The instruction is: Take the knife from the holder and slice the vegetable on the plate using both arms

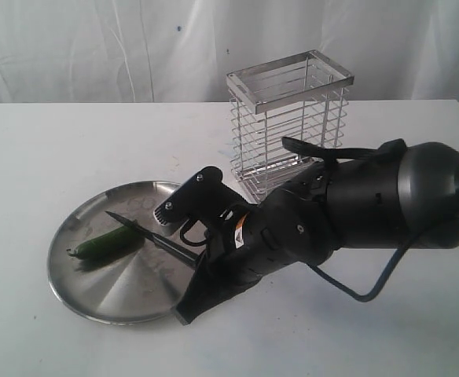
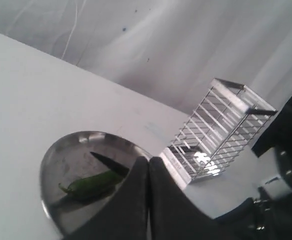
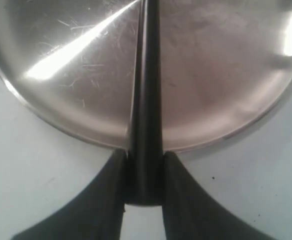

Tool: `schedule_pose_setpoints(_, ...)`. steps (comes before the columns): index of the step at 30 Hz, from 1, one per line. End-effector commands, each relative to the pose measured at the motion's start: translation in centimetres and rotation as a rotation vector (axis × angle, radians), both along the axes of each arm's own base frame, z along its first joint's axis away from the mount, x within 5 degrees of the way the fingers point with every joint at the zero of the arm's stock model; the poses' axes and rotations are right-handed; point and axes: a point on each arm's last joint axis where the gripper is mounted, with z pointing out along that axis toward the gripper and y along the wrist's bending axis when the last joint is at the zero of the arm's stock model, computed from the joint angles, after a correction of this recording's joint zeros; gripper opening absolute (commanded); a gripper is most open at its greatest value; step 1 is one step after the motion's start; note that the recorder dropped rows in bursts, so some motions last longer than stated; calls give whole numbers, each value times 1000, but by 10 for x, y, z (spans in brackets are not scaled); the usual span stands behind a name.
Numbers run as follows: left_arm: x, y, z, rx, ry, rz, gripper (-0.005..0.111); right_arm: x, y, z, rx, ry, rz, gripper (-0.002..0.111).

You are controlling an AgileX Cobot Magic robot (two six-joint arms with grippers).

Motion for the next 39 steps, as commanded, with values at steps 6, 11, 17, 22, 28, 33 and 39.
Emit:
schedule_pose_setpoints(6,-10,0,46,-55,-68,-31,0,-3,2,5,4,-3,13,0)
schedule_pose_setpoints(11,-2,-7,37,13,163,-77,0,-4,4,5,3,-2,19,0)
schedule_pose_setpoints(17,38,-14,40,136,333,-75,0,-4,4,5,4,-3,19,0)
schedule_pose_setpoints(22,87,-17,56,222,274,-16,0,-5,3,5,0,1,20,0)
schedule_pose_setpoints(28,140,-27,51,341,253,-18,9,-6,2,3,-16,17,21,0)
schedule_pose_setpoints(33,178,-38,37,383,268,-61,23,-7,3,0,-8,54,-3,0)
schedule_pose_setpoints(39,203,-45,37,394,264,-79,28,-4,12,11,68,112,-76,0)
